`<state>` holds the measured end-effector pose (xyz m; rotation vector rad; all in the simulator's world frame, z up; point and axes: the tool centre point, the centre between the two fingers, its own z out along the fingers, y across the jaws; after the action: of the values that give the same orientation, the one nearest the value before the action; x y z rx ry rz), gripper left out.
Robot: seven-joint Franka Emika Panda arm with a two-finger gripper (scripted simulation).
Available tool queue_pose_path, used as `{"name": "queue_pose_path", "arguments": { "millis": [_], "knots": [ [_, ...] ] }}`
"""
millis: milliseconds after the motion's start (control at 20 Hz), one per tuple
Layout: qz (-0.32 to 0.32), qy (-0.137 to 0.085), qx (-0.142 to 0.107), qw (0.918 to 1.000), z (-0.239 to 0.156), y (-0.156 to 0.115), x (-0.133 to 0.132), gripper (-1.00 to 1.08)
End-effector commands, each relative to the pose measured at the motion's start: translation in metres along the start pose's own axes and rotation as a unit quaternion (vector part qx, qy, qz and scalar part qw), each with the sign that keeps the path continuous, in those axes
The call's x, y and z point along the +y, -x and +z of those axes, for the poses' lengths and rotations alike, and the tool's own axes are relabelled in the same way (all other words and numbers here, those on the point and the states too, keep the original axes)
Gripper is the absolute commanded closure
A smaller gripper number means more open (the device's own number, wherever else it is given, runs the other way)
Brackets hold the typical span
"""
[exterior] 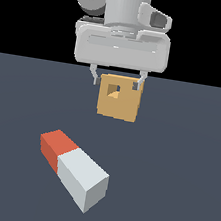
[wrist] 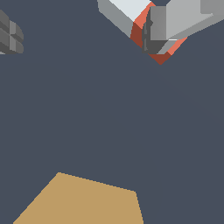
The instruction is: Insert the peg into the horizontal hole in a box.
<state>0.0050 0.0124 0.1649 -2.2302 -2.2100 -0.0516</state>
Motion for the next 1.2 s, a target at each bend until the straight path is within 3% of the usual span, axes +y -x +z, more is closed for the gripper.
{"name": "queue_pose_path", "arguments": {
  "millis": [0, 700, 1150],
  "knots": [
    [0.0, 0.0, 0.0, 1.0, 0.0, 0.0, 0.0, -0.92],
    [-0.054, -0.002, -0.001, 0.9986, 0.011, 0.016, -0.012, -0.92],
    [-0.139, -0.005, -0.002, 0.9902, 0.029, 0.045, -0.027, -0.92]
  ]
}}
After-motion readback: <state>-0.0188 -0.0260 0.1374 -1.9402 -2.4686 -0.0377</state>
